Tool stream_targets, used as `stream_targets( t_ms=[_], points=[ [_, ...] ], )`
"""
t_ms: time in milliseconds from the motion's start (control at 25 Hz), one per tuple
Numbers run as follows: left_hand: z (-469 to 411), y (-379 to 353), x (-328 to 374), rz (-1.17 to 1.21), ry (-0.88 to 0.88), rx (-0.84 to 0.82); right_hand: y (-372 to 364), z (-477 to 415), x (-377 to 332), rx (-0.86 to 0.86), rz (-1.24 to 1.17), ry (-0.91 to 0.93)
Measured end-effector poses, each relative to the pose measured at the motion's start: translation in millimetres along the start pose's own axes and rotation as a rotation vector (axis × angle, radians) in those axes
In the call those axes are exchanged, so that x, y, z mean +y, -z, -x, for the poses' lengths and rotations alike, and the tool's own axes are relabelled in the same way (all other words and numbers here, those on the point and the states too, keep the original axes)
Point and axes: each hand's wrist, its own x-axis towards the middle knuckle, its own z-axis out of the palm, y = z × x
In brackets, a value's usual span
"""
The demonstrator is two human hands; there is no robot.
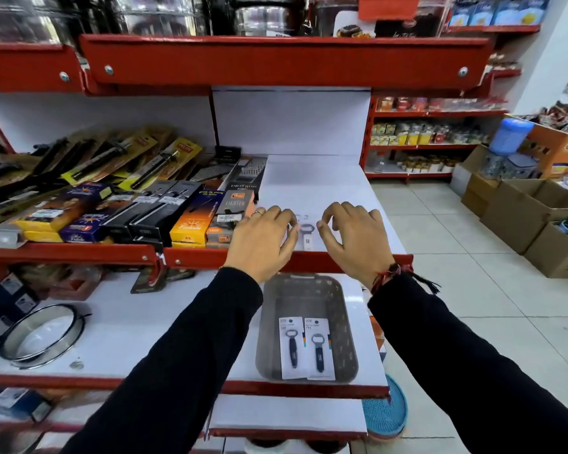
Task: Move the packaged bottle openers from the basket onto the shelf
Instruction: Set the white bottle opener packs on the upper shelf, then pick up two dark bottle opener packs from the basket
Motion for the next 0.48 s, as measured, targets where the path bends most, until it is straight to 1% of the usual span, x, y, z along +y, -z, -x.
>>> stream_targets(
  t_ms=[160,320,480],
  points=[
    [56,-13,15,0.046,0.013,-0.054,-2,64,-7,-0.099,-0.007,0.025],
    [85,-56,18,0.091,0.055,-0.249,-42,111,7,-0.326,-0.011,-0.008],
    [88,-110,8,0.108,0.078,-0.438,-97,122,33,-0.537,0.045,-0.103]
  ],
)
